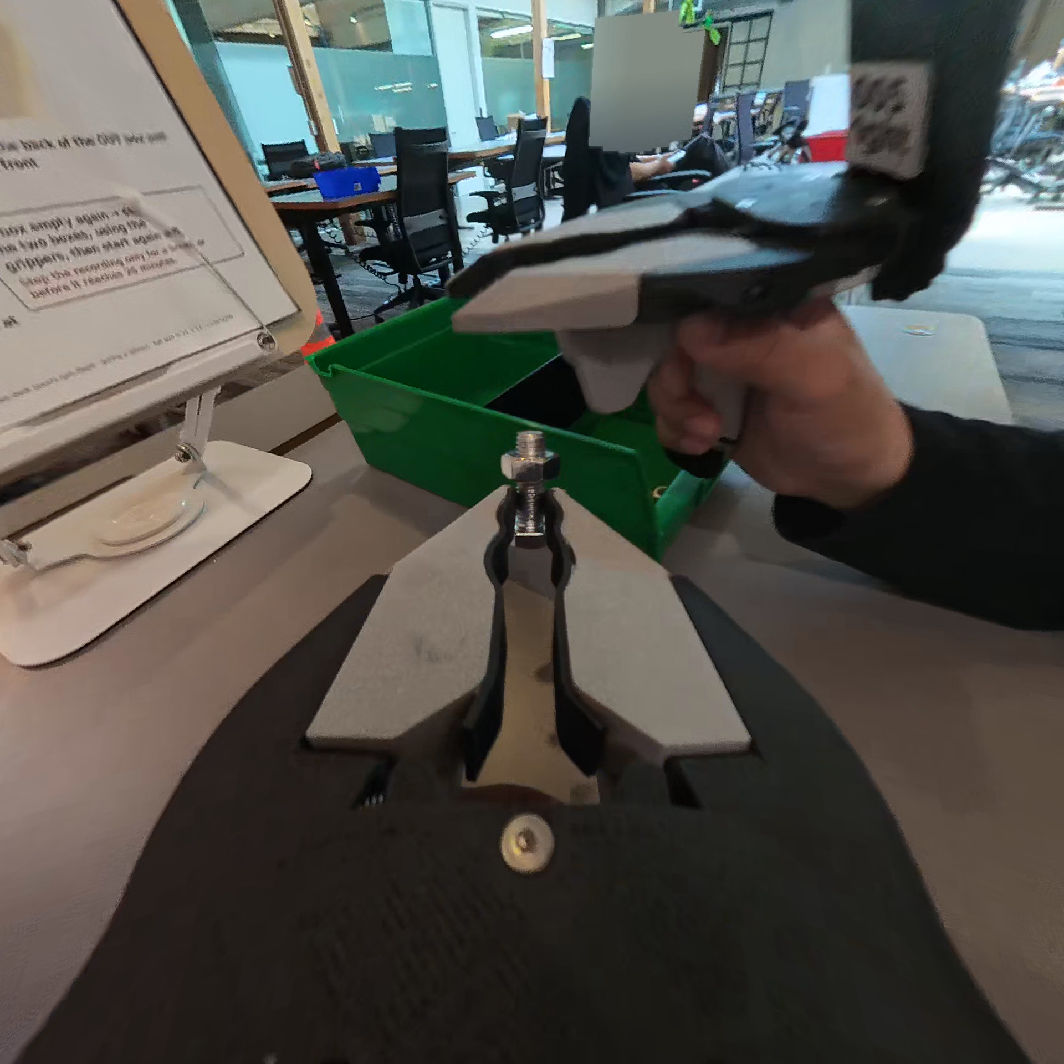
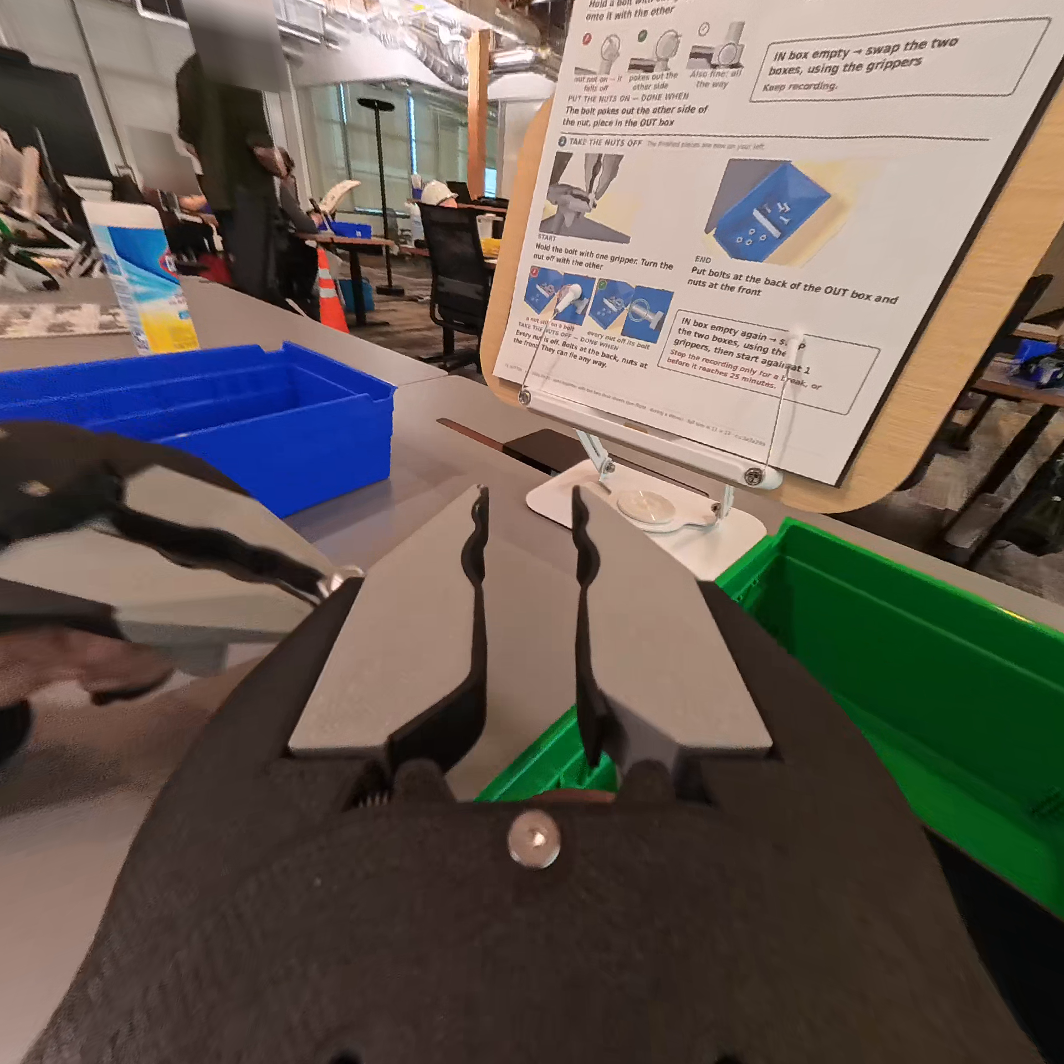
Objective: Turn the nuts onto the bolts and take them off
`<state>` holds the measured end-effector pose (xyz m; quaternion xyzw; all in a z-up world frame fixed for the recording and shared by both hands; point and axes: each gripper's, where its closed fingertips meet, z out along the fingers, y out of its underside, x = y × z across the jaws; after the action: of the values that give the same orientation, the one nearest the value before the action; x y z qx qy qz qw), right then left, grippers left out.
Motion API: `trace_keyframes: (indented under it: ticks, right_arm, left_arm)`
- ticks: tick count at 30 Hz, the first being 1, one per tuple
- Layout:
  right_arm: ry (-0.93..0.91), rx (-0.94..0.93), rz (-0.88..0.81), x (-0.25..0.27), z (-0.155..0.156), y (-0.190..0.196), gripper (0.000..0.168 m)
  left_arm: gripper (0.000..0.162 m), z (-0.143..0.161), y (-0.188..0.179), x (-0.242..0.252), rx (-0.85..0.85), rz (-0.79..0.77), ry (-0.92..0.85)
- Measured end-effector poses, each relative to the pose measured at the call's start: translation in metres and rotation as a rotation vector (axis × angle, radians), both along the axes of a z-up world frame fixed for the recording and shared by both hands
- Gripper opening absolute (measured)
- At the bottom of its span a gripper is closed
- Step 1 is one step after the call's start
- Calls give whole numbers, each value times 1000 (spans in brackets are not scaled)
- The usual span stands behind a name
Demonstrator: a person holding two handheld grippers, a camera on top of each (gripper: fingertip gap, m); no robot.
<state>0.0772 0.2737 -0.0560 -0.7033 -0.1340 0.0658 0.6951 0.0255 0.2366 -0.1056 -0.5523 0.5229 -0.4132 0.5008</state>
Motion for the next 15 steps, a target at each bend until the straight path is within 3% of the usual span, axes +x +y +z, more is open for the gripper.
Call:
trace_keyframes:
  ticks: [3, 6, 10, 15]
  right_arm:
    - [36, -17, 45, -7, -1, -1, 24]
    - [81, -41, 104, -21, -4, -1, 24]
    - [83, -55, 141, -33, -5, -5, 21]
    - [174, -106, 239, -51, -8, -9, 24]
  left_arm:
    - [6, -18, 2, 4, -78, -13, -19]
    - [6, -33, 11, -2, -51, 18, 11]
    - [6, -27, 21, -5, -127, 31, -38]
    - [6, -22, 30, -11, -85, 88, -65]
